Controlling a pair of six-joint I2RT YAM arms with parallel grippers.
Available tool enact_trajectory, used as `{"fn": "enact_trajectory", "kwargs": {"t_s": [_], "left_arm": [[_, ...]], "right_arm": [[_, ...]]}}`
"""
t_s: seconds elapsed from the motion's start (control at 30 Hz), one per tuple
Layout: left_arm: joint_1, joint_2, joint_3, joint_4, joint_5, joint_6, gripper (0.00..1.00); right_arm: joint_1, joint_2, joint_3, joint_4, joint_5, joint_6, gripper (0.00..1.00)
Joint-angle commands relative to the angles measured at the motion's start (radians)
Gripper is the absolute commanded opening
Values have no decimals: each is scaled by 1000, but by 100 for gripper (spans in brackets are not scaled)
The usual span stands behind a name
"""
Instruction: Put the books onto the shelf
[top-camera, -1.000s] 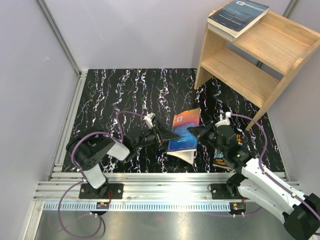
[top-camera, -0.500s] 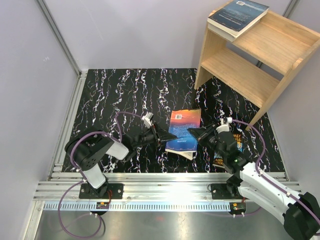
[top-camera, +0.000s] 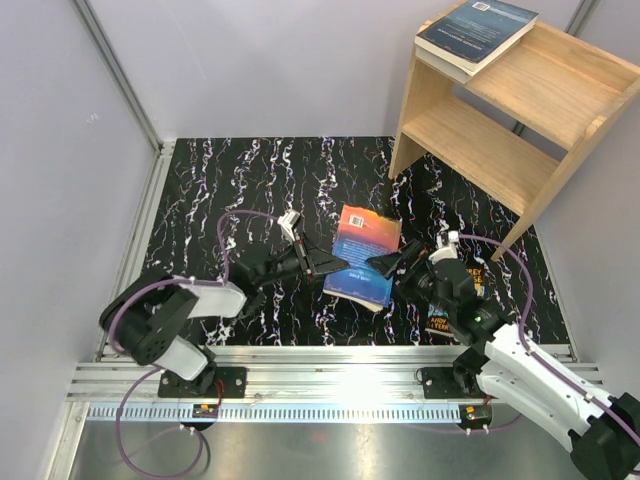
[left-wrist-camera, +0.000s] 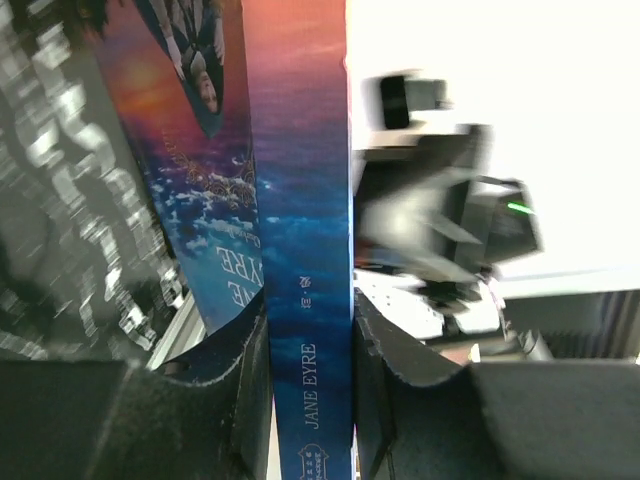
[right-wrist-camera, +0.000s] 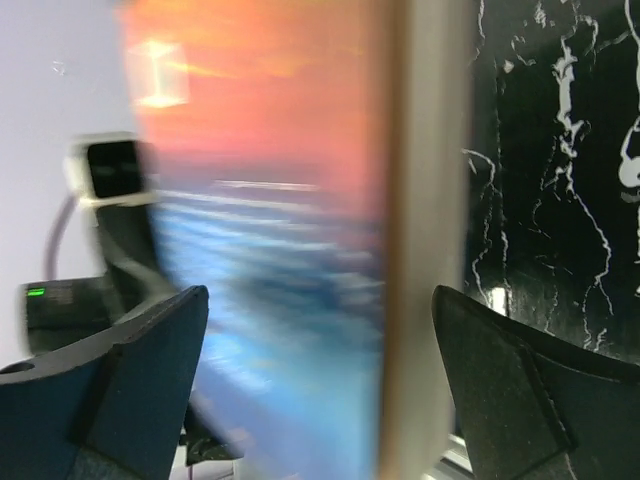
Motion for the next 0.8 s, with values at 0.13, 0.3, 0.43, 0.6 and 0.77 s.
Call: {"fn": "enact_trajectory", "kwargs": {"t_s": [0.13,0.3,0.43,0.6,0.77], "left_arm": [[-8,-279,202,-139,44,229,0],[-31,-355,268,-382,24,342,0],[-29,-353,256,-354,25,316,0],[-29,-347,274,-267,28,225,0],[-29,-365,331,-213,19,115,0]], "right_arm": [[10,123,-124,253,-106,66,100],[10,190,-167,509,-165,92,100],[8,222,-221,762,-211,152,100],[8,262,-234,923,-306,174,100],[10,279,-311,1275,-317,258,100]]}}
